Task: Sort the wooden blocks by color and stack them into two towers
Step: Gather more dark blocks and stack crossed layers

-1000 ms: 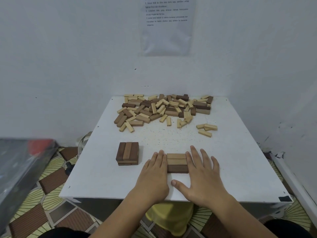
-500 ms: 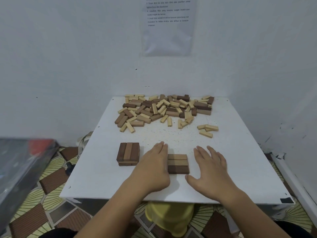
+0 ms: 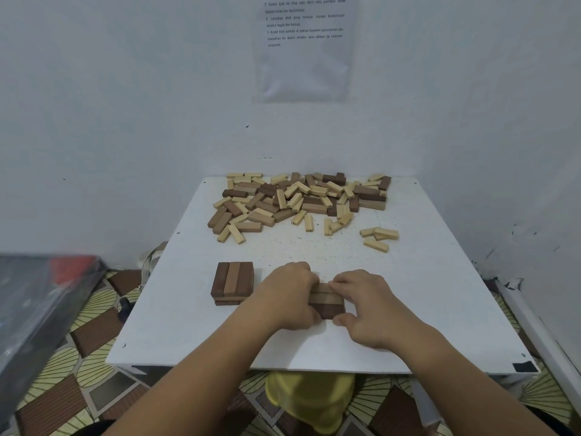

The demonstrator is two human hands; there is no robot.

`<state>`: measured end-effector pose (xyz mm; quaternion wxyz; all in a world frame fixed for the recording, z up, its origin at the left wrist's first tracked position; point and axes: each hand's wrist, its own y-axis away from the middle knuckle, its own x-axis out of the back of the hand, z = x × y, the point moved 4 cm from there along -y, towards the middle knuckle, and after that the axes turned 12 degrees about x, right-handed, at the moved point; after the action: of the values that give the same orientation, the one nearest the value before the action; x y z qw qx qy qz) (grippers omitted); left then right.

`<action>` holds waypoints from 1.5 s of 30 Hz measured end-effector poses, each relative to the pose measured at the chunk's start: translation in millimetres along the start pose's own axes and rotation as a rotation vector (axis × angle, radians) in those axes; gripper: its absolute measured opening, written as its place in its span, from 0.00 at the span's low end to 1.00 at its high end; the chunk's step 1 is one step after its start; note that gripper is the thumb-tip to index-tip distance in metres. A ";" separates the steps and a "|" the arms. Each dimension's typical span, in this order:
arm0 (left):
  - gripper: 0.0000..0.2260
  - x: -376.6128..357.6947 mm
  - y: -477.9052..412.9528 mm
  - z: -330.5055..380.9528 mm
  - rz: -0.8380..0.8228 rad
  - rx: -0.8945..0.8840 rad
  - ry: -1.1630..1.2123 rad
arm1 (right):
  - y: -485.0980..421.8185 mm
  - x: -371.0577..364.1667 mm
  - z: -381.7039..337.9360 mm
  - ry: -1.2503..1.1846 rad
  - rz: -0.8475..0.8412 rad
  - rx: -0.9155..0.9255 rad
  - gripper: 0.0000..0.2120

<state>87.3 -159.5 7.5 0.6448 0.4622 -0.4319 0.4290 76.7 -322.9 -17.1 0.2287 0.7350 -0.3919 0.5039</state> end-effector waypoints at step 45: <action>0.27 48.9 27.2 -189.8 0.124 -0.034 0.316 | -120.2 -14.8 -102.6 -0.079 0.177 0.313 0.22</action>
<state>104.5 37.0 22.4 0.6846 0.3504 -0.3602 0.5280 113.3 -172.0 16.0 0.0509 0.7434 -0.3806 0.5477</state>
